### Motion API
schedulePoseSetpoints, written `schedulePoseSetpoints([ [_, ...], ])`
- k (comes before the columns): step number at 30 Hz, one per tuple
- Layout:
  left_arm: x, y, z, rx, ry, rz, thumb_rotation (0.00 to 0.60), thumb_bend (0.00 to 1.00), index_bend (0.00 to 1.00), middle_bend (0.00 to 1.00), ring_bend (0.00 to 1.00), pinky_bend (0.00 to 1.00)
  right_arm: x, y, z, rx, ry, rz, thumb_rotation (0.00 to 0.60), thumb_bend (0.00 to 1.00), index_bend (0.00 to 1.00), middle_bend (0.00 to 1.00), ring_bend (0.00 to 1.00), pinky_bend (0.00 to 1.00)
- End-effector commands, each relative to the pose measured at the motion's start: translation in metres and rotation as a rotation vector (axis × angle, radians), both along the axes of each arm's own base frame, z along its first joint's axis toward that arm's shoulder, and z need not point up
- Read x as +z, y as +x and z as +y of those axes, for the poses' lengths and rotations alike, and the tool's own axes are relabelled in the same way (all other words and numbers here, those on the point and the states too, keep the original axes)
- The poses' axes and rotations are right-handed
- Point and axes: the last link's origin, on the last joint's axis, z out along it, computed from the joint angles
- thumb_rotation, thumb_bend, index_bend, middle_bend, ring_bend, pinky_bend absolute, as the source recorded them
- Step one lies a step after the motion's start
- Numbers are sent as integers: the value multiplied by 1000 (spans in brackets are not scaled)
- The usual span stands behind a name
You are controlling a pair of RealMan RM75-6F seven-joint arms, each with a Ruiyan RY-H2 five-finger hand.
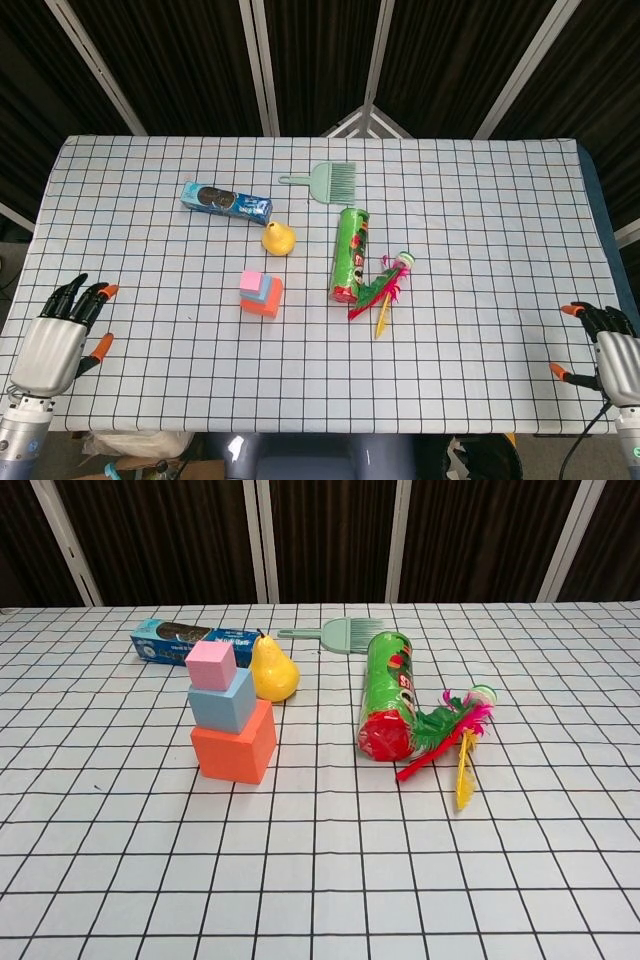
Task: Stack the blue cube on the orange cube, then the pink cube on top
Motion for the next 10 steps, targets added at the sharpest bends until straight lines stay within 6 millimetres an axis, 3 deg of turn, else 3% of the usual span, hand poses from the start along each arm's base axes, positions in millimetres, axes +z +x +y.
schedulePoseSetpoints([
  [1, -4, -8, -4, 4, 16, -23, 600, 368, 167, 185, 85, 167, -2, 2, 0, 1, -1, 12, 600, 170, 251, 202, 194, 98],
  [10, -8, -18, 2, 48, -6, -17, 600, 368, 168, 195, 85, 167, -6, 1, -4, -24, 8, 42, 600, 170, 251, 202, 194, 97],
])
